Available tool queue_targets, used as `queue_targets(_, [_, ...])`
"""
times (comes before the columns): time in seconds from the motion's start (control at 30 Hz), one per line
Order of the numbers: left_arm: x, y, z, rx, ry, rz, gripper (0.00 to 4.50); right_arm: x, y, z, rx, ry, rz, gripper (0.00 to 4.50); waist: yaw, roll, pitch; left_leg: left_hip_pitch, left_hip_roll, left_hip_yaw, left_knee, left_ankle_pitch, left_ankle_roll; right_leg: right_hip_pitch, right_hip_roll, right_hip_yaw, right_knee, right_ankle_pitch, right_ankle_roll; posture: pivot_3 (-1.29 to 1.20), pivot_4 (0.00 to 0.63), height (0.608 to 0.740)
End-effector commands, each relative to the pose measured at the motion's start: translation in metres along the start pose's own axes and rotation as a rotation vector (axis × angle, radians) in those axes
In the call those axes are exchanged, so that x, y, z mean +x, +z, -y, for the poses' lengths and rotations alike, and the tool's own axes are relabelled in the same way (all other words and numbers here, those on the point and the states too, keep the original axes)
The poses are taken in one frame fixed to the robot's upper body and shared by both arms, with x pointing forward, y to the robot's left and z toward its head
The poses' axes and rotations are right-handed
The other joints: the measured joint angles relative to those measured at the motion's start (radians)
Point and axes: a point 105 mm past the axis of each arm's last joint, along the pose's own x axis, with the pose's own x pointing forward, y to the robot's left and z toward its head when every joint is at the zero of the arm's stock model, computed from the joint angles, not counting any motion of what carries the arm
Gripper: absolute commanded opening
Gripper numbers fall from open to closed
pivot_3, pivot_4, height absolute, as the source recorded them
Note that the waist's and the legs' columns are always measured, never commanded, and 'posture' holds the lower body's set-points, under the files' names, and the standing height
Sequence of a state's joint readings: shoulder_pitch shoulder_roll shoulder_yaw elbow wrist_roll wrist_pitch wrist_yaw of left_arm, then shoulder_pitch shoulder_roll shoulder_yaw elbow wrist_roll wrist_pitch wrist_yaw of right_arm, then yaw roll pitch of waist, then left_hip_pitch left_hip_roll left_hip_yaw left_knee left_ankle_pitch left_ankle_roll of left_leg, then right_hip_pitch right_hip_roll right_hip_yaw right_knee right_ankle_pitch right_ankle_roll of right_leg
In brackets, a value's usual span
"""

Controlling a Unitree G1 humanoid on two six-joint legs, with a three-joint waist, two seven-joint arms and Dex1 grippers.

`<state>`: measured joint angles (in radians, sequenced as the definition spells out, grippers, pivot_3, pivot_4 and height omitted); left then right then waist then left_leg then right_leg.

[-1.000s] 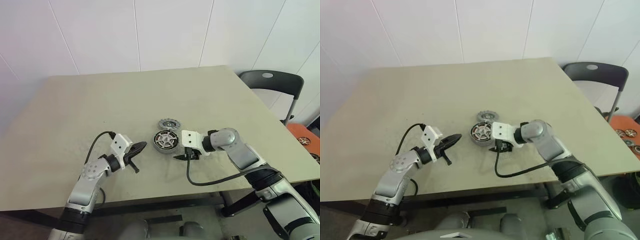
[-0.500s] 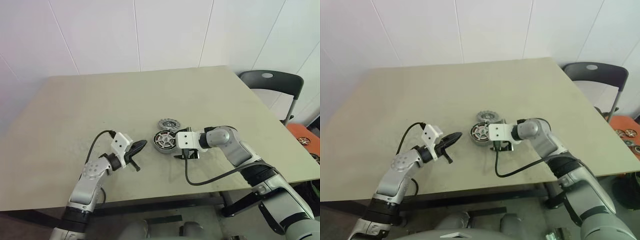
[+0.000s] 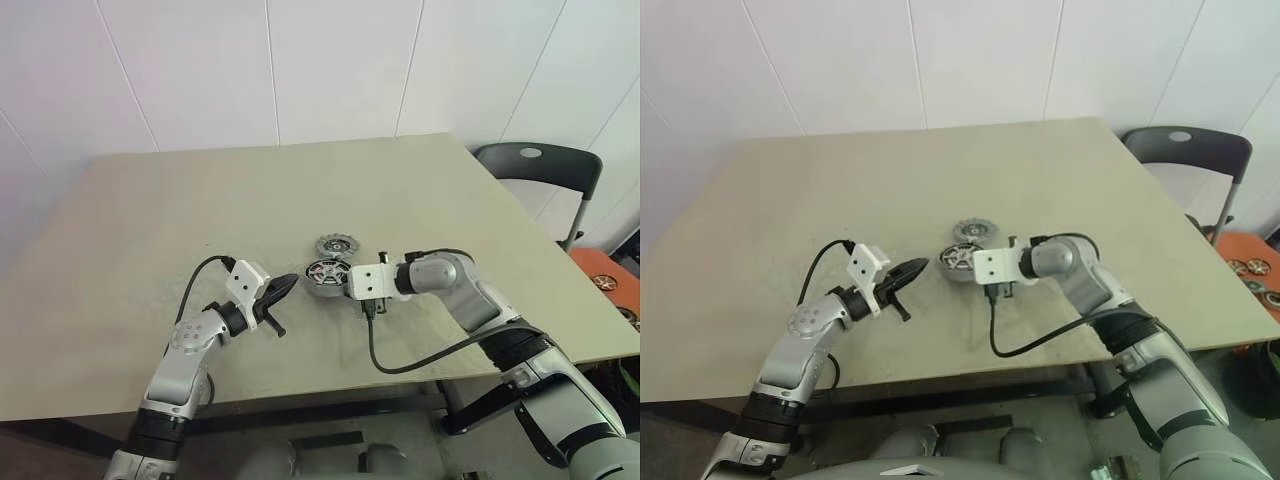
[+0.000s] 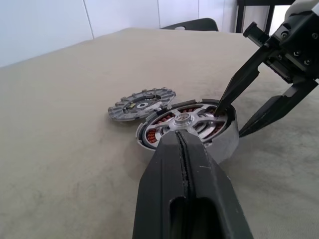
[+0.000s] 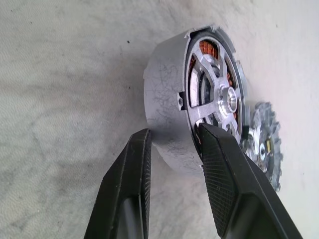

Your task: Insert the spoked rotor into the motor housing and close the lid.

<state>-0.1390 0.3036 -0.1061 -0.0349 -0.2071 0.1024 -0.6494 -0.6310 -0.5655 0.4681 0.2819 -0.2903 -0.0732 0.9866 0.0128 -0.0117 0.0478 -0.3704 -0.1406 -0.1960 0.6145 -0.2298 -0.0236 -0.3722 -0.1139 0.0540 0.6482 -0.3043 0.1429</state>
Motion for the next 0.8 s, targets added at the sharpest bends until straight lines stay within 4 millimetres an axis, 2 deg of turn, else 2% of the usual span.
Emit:
queue_targets(0.03, [0.004, 0.01, 0.0, 0.03, -0.005, 0.033, 0.0, 0.002, -0.005, -0.004, 0.023, 0.019, -0.02, 1.44, 0.0, 0.0, 0.0, 0.0, 0.0, 0.0, 0.0, 0.0, 0.0, 0.0, 0.0, 0.0, 0.0, 0.0, 0.0, 0.0, 0.0, 0.74])
queue_targets(0.1, [0.005, 0.01, 0.0, 0.031, -0.005, 0.033, 0.0, 0.002, -0.004, -0.006, 0.035, 0.03, -0.016, 1.44, 0.0, 0.0, 0.0, 0.0, 0.0, 0.0, 0.0, 0.0, 0.0, 0.0, 0.0, 0.0, 0.0, 0.0, 0.0, 0.0, 0.0, 0.74])
queue_targets(0.13, [0.005, 0.009, 0.0, 0.031, -0.005, 0.032, 0.0, 0.003, -0.004, -0.008, 0.037, 0.039, -0.014, 1.16, 0.0, 0.0, 0.0, 0.0, 0.0, 0.0, 0.0, 0.0, 0.0, 0.0, 0.0, 0.0, 0.0, 0.0, 0.0, 0.0, 0.0, 0.74])
queue_targets(0.2, [0.005, 0.009, 0.0, 0.032, -0.005, 0.031, 0.0, 0.003, -0.005, -0.011, 0.04, 0.046, -0.014, 1.07, 0.001, 0.0, 0.0, 0.0, 0.0, 0.0, 0.0, 0.0, 0.0, 0.0, 0.0, 0.0, 0.0, 0.0, 0.0, 0.0, 0.0, 0.74])
queue_targets(0.6, [0.008, 0.007, 0.0, 0.043, -0.008, 0.022, 0.0, -0.001, 0.006, -0.027, 0.143, 0.148, 0.048, 1.07, 0.003, 0.0, 0.0, -0.001, 0.0, 0.0, -0.001, 0.0, 0.0, -0.001, 0.0, 0.0, -0.002, 0.0, 0.001, 0.0, 0.0, 0.74])
queue_targets(0.8, [0.009, 0.006, 0.001, 0.047, -0.008, 0.019, 0.0, -0.012, 0.015, -0.038, 0.215, 0.292, 0.104, 1.07, 0.004, 0.0, 0.0, -0.003, 0.0, -0.001, -0.002, -0.002, 0.0, -0.001, -0.001, -0.002, -0.003, 0.0, 0.003, 0.0, 0.0, 0.74])
